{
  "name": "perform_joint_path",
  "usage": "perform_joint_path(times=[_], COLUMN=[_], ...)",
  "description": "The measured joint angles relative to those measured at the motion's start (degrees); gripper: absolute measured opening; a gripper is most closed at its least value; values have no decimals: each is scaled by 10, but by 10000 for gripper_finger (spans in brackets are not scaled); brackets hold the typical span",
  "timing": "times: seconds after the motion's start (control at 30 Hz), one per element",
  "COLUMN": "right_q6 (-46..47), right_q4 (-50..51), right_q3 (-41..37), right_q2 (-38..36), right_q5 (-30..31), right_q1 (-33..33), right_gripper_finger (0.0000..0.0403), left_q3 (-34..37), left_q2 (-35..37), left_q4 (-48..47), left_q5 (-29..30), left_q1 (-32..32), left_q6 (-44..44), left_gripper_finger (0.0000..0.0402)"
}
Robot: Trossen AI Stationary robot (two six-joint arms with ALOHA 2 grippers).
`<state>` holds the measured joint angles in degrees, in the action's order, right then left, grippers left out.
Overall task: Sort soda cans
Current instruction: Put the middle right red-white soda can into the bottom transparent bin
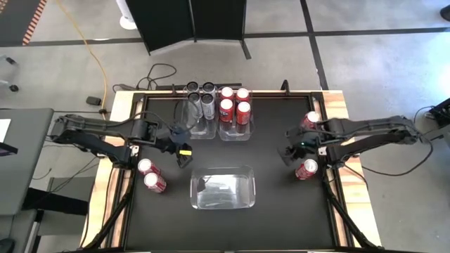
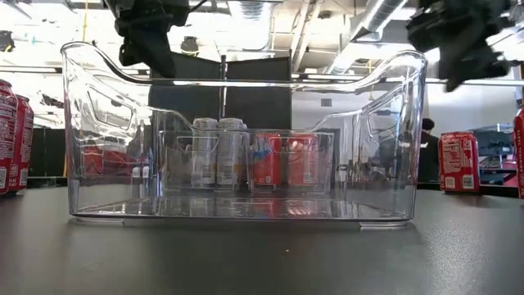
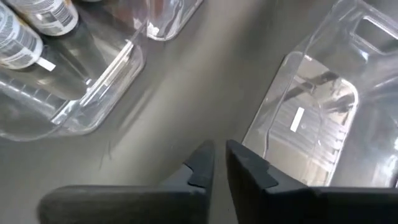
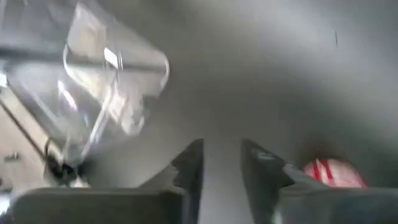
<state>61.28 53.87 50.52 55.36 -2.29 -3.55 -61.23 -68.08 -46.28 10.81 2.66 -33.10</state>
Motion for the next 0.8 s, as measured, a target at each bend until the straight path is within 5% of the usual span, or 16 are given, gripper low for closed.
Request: perform_joint_path(times=[0.33,0.8], right_q6=[-45,-124], right_q4=[276,279], right_q3=[132,145], right_q2=[-8,5], right_q5=[-4,44], right_q1=[14,-3], right_gripper_finger=[267,291], left_q3=[0,0], left_q2=[-61,-117], left_q4=[139,303], left_q5=[-46,-52], left_q1=[-14,-30], left_q6=[-42,-84], left_gripper_finger=[128,143])
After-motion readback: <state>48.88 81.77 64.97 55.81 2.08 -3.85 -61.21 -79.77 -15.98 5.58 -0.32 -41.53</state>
